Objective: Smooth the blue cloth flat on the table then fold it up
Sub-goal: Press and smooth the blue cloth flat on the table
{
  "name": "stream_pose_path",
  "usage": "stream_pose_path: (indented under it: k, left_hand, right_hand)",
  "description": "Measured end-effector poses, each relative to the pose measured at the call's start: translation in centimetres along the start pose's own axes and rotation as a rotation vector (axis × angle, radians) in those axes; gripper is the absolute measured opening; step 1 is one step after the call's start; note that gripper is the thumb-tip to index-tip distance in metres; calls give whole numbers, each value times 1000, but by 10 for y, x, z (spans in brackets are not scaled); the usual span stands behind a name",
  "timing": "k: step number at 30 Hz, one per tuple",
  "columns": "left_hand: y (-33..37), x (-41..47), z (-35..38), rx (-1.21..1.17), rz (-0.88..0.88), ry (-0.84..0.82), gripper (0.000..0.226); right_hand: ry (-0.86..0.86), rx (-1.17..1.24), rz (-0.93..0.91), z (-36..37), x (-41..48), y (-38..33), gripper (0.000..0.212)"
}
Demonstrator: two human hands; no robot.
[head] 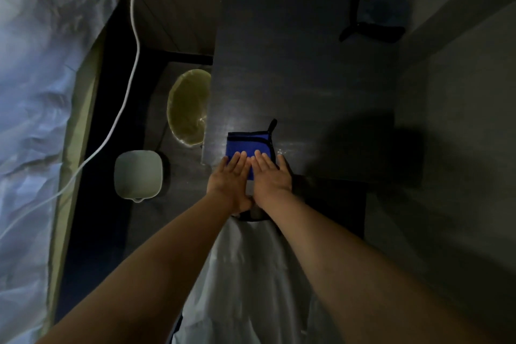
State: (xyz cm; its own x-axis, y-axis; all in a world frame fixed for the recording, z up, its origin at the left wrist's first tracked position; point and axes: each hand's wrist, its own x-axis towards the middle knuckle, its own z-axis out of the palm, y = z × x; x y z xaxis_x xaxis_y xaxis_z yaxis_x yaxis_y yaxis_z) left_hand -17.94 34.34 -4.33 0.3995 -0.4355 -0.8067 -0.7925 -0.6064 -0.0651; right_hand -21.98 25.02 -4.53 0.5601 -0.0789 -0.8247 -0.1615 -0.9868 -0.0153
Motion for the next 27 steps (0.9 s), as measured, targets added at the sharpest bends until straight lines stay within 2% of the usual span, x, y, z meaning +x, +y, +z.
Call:
stream_pose_path:
  k: [7,27]
  left_hand:
    - [48,11,-25,24,18,12,95]
    - [172,42,-71,61,192,74,99]
  right_hand:
    - [29,75,28,11,-10,50,75]
    - [52,234,179,63,-44,181,85]
